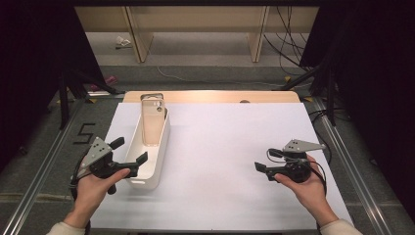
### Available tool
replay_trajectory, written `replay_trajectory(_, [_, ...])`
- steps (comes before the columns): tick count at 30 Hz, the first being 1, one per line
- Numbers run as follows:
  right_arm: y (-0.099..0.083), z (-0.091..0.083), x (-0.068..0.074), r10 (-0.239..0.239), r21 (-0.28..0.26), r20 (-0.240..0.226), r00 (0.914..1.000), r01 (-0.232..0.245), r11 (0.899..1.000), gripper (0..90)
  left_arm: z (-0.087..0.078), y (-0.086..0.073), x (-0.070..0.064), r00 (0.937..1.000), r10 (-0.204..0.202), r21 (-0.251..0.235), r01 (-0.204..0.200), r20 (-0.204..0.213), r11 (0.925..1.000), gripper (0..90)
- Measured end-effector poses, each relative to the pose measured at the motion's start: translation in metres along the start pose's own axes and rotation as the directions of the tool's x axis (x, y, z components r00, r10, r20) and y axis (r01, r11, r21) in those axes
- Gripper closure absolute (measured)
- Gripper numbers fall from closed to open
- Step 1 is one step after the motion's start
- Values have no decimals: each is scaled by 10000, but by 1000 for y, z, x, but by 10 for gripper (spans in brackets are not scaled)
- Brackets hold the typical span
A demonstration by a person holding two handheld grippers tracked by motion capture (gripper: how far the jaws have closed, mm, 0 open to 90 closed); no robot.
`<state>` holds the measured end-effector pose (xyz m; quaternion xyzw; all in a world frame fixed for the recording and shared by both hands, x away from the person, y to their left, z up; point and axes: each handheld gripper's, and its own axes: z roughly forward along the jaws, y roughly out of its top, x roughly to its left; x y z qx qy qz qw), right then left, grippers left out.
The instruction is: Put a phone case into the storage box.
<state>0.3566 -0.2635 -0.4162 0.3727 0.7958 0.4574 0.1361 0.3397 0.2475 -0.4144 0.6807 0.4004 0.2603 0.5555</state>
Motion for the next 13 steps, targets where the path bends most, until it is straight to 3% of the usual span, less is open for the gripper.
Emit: replay_trajectory(13, [0,2,0,-27,8,-72,10000,27,10000,221,4,-1,-1,10000,-69,63,69,38,10000,1])
